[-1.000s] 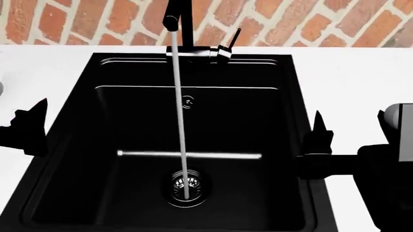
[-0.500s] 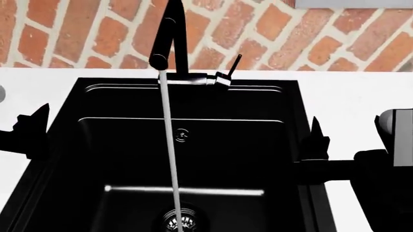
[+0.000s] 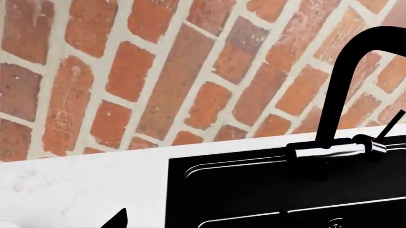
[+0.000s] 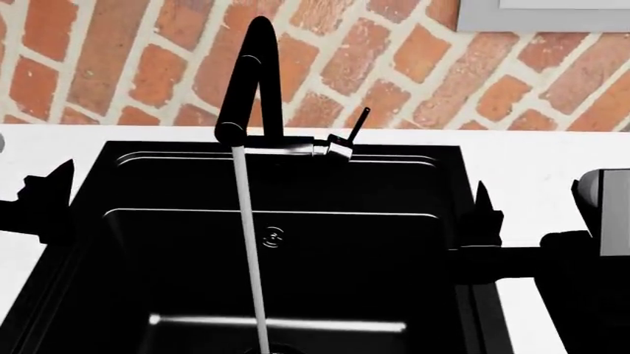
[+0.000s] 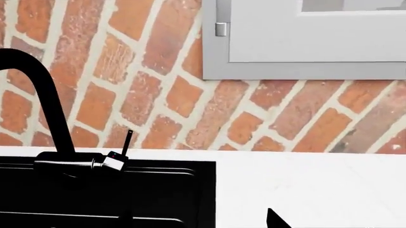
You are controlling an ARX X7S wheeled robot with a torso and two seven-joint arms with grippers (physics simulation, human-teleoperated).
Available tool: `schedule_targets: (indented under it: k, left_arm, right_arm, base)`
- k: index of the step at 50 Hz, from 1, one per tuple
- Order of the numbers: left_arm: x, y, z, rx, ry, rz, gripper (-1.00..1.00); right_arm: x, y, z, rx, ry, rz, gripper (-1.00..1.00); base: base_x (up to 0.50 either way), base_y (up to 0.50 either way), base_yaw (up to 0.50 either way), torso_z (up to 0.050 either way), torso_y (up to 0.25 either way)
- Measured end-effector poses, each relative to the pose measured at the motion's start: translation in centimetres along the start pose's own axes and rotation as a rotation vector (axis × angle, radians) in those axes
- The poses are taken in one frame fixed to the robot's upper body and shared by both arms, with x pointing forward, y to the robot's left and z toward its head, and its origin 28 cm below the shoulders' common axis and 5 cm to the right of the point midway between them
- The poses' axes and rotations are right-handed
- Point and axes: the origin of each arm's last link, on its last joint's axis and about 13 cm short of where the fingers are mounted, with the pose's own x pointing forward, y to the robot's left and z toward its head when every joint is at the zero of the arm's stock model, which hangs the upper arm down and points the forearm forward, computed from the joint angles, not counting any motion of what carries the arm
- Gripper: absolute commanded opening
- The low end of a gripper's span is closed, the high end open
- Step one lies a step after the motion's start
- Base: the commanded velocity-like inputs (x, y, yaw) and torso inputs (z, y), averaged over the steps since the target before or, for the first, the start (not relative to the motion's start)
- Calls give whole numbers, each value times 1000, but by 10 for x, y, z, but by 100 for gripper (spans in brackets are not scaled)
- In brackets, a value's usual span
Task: Pick the eggplants and mangos from the sink and place them in one bowl. Place the bell pepper in the other bowl. Then turn off the sink faucet.
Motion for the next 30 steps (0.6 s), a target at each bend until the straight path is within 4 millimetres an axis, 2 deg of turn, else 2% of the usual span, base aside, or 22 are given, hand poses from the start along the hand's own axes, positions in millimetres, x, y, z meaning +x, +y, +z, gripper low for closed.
schedule_targets:
  k: [10,14,20,30]
  left_arm:
    - [2,-1,0,-7,9,-1,100]
    - [5,-2,0,-15,6,-4,100]
    - [15,-6,2,-24,-6,-15,100]
    - [39,-14,5,-33,-18,-30,100]
  right_arm:
    - [3,0,0,18,4,-6,100]
    - [11,2,1,39,9,-5,100]
    - [44,2,3,70,15,8,100]
    - [121,3,6,147,26,48,100]
  base:
    - [0,0,0,0,0]
    - [0,0,0,0,0]
    - [0,0,0,0,0]
    - [0,0,0,0,0]
